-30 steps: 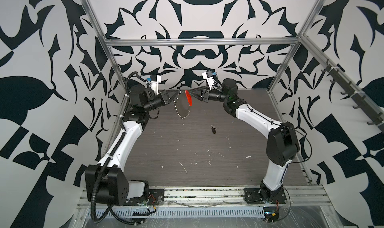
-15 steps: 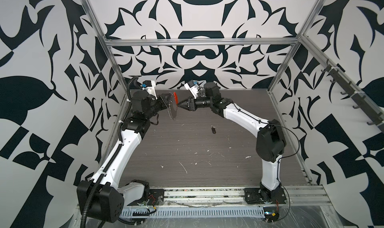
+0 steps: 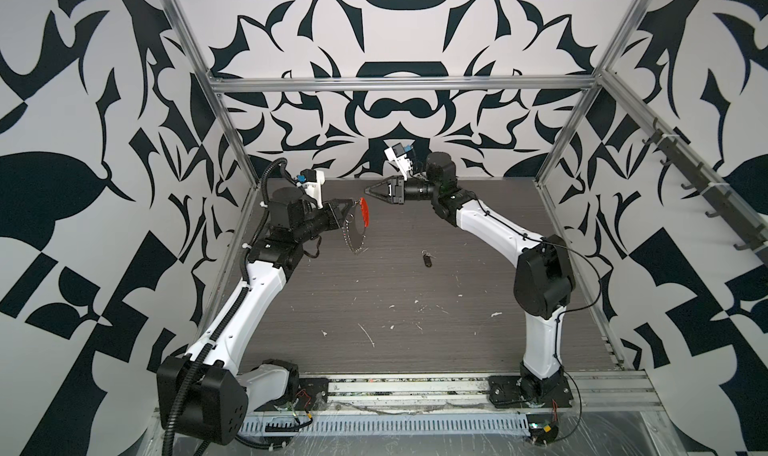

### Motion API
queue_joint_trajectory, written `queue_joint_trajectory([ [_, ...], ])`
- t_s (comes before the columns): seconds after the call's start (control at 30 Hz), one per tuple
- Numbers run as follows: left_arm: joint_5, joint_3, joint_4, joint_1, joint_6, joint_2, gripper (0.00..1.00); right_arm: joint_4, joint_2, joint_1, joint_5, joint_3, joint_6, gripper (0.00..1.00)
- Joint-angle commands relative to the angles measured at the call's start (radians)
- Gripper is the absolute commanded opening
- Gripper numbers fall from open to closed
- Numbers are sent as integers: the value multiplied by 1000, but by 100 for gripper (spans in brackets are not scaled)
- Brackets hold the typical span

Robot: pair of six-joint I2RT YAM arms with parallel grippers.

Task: Put the keys on the keyring

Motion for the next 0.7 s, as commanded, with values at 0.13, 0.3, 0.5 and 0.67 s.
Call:
queue_joint_trajectory([
  [0.13, 56, 41, 23, -3, 13, -1, 0, 281, 26, 11, -99, 47, 217, 37],
  [0.3, 45, 38, 56, -1, -2, -13, 0, 219, 13, 19, -90, 28, 165, 37],
  [0.5, 40, 42, 68, -1, -10, -6, 0, 80, -7, 32, -57, 26, 49, 36],
  [0.67, 36, 40, 82, -1, -11, -3, 0, -71, -36, 35, 1, 21, -72, 35],
])
